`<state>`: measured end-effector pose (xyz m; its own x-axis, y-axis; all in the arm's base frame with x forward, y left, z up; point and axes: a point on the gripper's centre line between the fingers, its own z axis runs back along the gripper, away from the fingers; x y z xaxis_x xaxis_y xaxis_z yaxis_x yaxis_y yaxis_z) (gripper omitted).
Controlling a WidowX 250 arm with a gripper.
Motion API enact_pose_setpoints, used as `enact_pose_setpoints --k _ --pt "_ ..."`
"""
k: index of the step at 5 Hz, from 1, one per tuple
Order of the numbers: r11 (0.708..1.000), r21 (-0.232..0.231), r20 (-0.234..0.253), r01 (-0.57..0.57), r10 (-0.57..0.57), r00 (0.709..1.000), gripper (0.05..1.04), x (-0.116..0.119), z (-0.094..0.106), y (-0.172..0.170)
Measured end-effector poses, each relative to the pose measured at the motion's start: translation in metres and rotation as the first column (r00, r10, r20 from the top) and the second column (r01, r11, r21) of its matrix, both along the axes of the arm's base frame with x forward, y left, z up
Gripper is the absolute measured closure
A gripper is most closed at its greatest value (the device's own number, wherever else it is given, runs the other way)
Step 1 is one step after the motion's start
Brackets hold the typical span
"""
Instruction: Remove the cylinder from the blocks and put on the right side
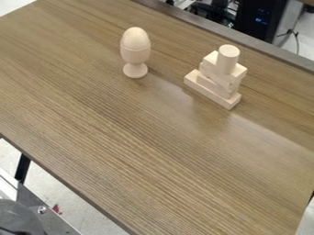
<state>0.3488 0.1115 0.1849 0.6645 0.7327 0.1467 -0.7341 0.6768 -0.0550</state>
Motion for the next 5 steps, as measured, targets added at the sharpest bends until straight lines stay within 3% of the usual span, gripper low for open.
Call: enact_pose_setpoints --k 1,2,4,5 --pt "1.000 -0.013 -0.038 0.000 0.000 0.999 0.084 0.000 -0.013 0.000" --pt "0.998 -0.027 -0.045 0.048 -0.049 0.998 0.084 -0.003 -0.016 -0.022" --pt "0.981 -0.051 -0.029 0.189 -0.191 0.981 0.084 -0.018 -0.009 -0.080" --pt "0.959 -0.087 -0.057 0.269 -0.275 0.960 0.084 -0.029 -0.021 -0.112"
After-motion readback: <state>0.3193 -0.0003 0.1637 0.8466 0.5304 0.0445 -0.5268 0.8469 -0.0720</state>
